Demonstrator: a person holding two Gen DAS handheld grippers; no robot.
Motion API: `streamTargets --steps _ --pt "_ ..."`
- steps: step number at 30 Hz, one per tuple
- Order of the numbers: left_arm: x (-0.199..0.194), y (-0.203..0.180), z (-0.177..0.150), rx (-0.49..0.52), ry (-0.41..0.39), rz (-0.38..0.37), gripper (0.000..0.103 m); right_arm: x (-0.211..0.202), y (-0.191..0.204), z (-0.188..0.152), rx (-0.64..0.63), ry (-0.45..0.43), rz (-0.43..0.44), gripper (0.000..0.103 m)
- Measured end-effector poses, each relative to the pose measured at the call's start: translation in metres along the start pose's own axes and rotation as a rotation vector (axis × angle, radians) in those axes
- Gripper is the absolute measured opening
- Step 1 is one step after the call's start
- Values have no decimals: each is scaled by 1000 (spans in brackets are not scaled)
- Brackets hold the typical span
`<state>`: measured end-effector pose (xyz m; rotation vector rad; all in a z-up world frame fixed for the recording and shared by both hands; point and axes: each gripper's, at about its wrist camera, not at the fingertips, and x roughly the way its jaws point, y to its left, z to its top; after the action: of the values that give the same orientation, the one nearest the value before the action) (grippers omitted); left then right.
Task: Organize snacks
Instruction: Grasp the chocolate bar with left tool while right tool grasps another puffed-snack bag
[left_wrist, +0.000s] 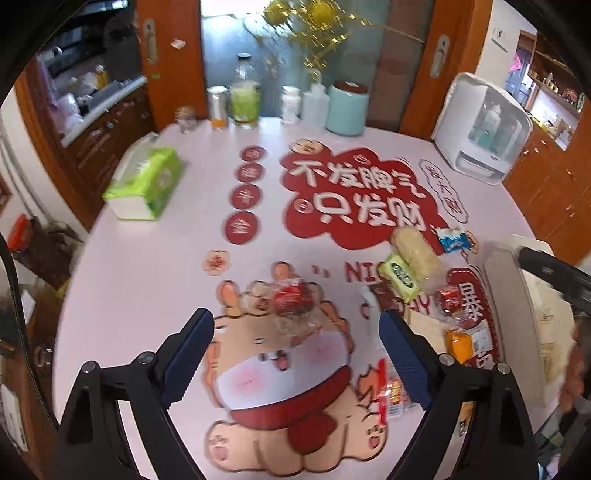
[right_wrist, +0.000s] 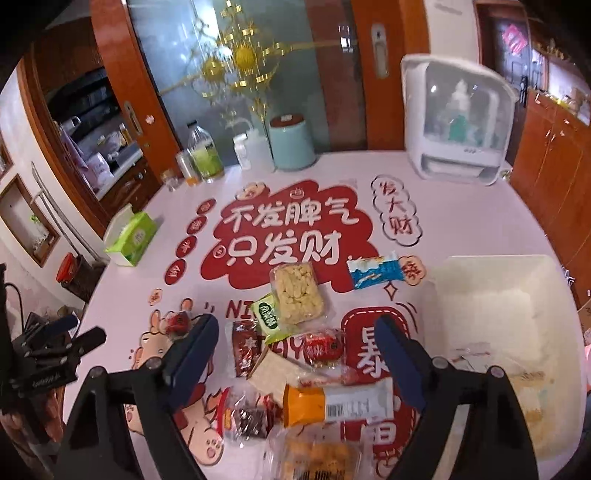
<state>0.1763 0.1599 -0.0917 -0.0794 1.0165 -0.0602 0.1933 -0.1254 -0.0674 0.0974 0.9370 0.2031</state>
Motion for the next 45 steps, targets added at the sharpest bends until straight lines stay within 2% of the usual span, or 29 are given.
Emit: streamTargets --steps 8,13,16,18,20,24,27,31,33,34,35,40,45 --pt "77 -49 9 7 81 -18 90 108 -5 19 -34 174 11 80" --pt "124 -70 8 -34 162 -14 88 156 -4 24 -34 262 62 79" --pt "137 -75 6 -61 182 -10 87 179 -4 23 -30 313 61 79" --pt "146 -78 6 -87 194 -2 86 192 -7 20 -26 353 67 65" --pt "151 -79 5 -107 204 1 86 191 -12 19 -10 334 68 61" --pt "162 -85 4 -127 224 10 85 183 -23 14 -27 316 -1 61" --pt "171 -88 2 -135 249 22 74 176 -32 7 -32 315 -32 60" --pt "174 -101 0 -90 247 87 69 170 -40 0 -25 315 -33 60" --pt "174 -104 -2 -73 244 98 58 166 -43 -3 -18 311 -31 60" --pt "170 -108 -3 -55 234 93 38 164 -44 -5 -14 309 -30 60" --pt "169 -110 -3 -44 238 87 34 163 -46 -6 -10 307 -28 59" --pt "155 -107 -10 -46 219 79 27 150 -48 -10 5 290 -2 59" --pt "110 -99 -10 -54 133 65 25 123 -47 -9 22 237 36 59"
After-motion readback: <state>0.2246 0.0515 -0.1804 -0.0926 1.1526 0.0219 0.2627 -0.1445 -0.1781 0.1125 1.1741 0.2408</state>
